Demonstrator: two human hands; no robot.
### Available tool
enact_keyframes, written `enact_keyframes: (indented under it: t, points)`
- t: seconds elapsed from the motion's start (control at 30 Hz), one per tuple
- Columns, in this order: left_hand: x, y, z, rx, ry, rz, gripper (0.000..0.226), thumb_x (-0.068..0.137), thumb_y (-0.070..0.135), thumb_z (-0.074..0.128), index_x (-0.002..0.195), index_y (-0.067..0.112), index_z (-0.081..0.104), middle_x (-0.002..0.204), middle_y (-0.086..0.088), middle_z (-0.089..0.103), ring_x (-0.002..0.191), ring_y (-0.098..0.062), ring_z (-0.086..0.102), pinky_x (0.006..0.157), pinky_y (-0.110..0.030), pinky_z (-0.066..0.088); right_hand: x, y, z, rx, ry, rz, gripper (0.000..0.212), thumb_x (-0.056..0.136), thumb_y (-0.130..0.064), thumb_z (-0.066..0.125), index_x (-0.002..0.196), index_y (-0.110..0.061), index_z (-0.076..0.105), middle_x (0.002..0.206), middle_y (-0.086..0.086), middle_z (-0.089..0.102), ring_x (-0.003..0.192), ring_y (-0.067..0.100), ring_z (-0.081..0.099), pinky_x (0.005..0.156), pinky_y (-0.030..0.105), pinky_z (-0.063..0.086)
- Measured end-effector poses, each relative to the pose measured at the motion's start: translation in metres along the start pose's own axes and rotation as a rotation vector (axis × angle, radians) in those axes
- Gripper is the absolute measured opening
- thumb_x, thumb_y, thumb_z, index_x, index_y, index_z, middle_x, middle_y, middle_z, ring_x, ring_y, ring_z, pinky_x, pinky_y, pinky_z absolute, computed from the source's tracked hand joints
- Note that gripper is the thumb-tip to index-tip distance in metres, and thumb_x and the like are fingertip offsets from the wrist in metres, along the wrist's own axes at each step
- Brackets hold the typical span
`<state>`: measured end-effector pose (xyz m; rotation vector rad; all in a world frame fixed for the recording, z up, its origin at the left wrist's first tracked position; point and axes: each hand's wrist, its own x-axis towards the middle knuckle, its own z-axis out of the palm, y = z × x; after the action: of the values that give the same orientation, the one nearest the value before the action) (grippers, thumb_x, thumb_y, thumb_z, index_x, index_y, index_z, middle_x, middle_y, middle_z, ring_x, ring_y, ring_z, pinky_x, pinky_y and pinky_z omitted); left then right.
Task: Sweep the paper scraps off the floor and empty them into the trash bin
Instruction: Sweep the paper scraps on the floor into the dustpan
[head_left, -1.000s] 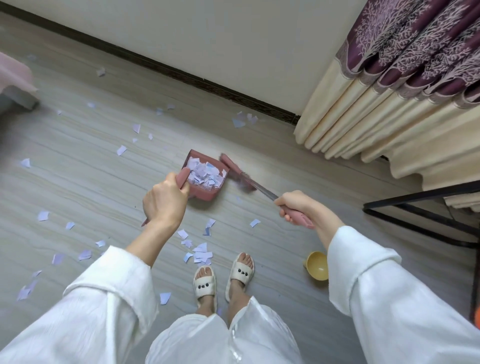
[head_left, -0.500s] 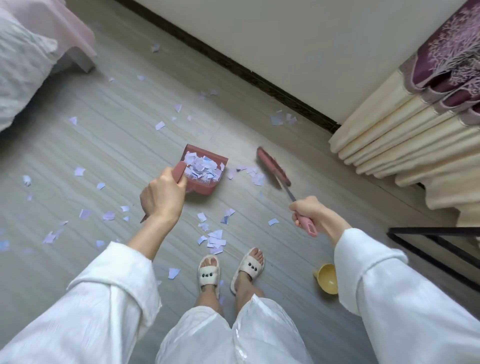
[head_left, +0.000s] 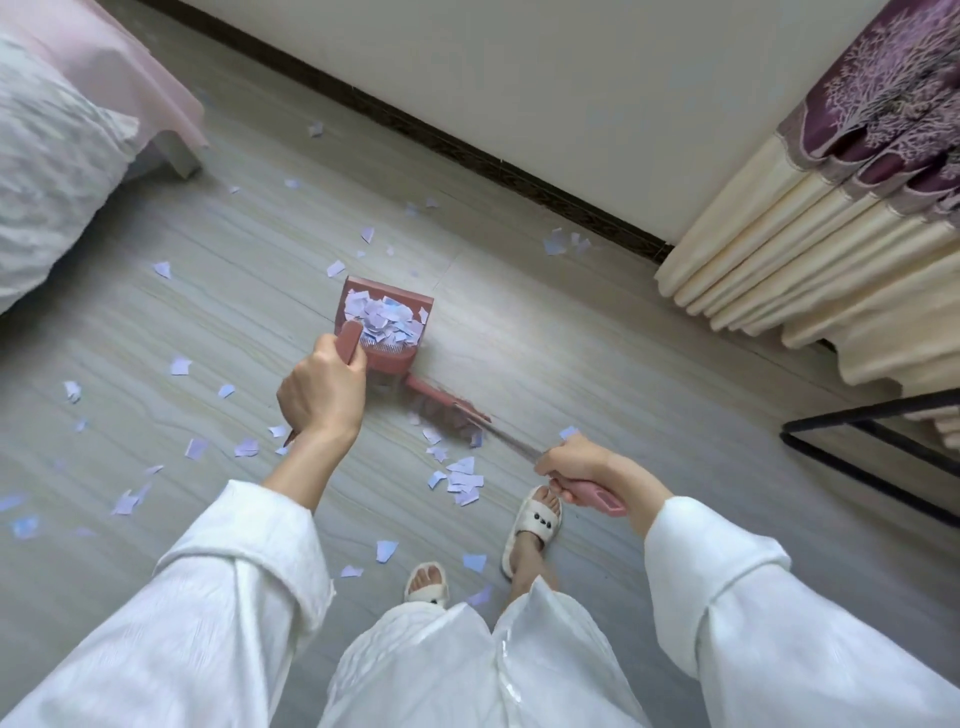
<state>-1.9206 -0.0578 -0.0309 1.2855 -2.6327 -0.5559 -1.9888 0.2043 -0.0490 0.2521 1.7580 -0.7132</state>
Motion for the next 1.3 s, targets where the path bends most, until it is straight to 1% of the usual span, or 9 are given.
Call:
enact_keyframes:
  t: [0.13, 0.23, 0.33, 0.47, 0.57, 0.77, 0.9, 1.2, 1.3]
  points:
    - [-0.005, -0.027, -0.014, -0.038, 0.003, 0.054, 0.039, 0.092, 0.039, 0.047, 0.085, 0.002, 0.056, 0.076, -0.027, 0.063, 0.073, -0.045, 0.058, 0.06, -0.037, 0.033, -0.02, 0.012, 0.014, 0.193, 0.031, 0.057, 0.015, 0.096, -0.017, 0.05, 0.082, -0.013, 0.046, 0.059, 0.007, 0.047, 0.024, 0.008, 0.038, 0.033, 0.008, 0.031]
    - [-0.015, -0.044, -0.017, -0.048, -0.03, 0.099, 0.039, 0.092, 0.04, 0.047, 0.08, 0.004, 0.054, 0.072, -0.026, 0.062, 0.069, -0.044, 0.057, 0.059, -0.036, 0.033, -0.027, 0.03, 0.027, 0.308, 0.109, 0.052, 0.019, 0.097, -0.015, 0.049, 0.078, -0.013, 0.047, 0.059, 0.008, 0.047, 0.023, 0.008, 0.038, 0.031, 0.009, 0.03]
    - [-0.026, -0.054, -0.016, -0.065, -0.065, 0.105, 0.037, 0.092, 0.039, 0.049, 0.079, 0.005, 0.053, 0.072, -0.025, 0.062, 0.069, -0.044, 0.057, 0.059, -0.036, 0.033, -0.029, 0.044, 0.035, 0.356, 0.228, 0.011, 0.007, 0.096, -0.011, 0.048, 0.09, -0.01, 0.052, 0.059, 0.009, 0.047, 0.022, 0.008, 0.038, 0.03, 0.009, 0.028]
    - [-0.041, -0.062, -0.01, -0.062, -0.097, 0.077, 0.038, 0.091, 0.04, 0.048, 0.084, 0.003, 0.056, 0.075, -0.024, 0.063, 0.071, -0.043, 0.057, 0.06, -0.037, 0.035, -0.025, 0.064, 0.034, 0.378, 0.349, -0.006, 0.01, 0.097, -0.008, 0.046, 0.086, -0.008, 0.047, 0.059, 0.011, 0.045, 0.02, 0.008, 0.038, 0.03, 0.009, 0.029]
    - [-0.057, -0.07, -0.006, -0.066, -0.116, 0.055, 0.039, 0.091, 0.041, 0.047, 0.082, 0.004, 0.055, 0.074, -0.024, 0.063, 0.07, -0.043, 0.057, 0.06, -0.037, 0.036, -0.021, 0.083, 0.031, 0.419, 0.372, 0.041, 0.007, 0.098, -0.01, 0.048, 0.098, -0.005, 0.043, 0.059, 0.011, 0.043, 0.019, 0.008, 0.038, 0.028, 0.009, 0.029]
    - [-0.104, -0.09, -0.006, -0.073, -0.07, -0.025, 0.036, 0.09, 0.04, 0.05, 0.074, 0.008, 0.051, 0.067, -0.021, 0.06, 0.065, -0.039, 0.053, 0.057, -0.033, 0.032, -0.024, 0.121, 0.037, 0.339, 0.275, 0.183, 0.024, 0.092, 0.0, 0.055, 0.072, -0.004, 0.044, 0.057, 0.008, 0.042, 0.021, 0.009, 0.04, 0.03, 0.011, 0.034]
    - [-0.135, -0.106, -0.008, -0.046, -0.034, -0.073, 0.037, 0.09, 0.04, 0.05, 0.081, 0.005, 0.057, 0.071, -0.024, 0.061, 0.069, -0.043, 0.055, 0.059, -0.035, 0.033, -0.034, 0.14, 0.068, 0.242, 0.213, 0.19, 0.021, 0.087, 0.011, 0.043, 0.071, -0.003, 0.044, 0.058, 0.012, 0.043, 0.023, 0.014, 0.043, 0.03, 0.014, 0.038]
    - [-0.154, -0.165, -0.041, -0.045, 0.008, -0.086, 0.038, 0.09, 0.044, 0.046, 0.082, 0.008, 0.056, 0.074, -0.023, 0.062, 0.071, -0.044, 0.056, 0.06, -0.037, 0.036, -0.065, 0.135, 0.152, 0.096, 0.063, 0.085, 0.021, 0.087, 0.008, 0.045, 0.069, -0.002, 0.044, 0.055, 0.012, 0.047, 0.026, 0.013, 0.045, 0.031, 0.014, 0.036]
    - [-0.156, -0.193, -0.055, -0.048, -0.002, -0.054, 0.038, 0.09, 0.043, 0.047, 0.085, 0.007, 0.058, 0.075, -0.023, 0.063, 0.072, -0.043, 0.057, 0.061, -0.037, 0.035, -0.079, 0.13, 0.199, 0.148, 0.017, 0.039, 0.025, 0.089, 0.009, 0.041, 0.067, -0.002, 0.044, 0.047, 0.001, 0.054, 0.024, 0.009, 0.047, 0.03, 0.011, 0.033]
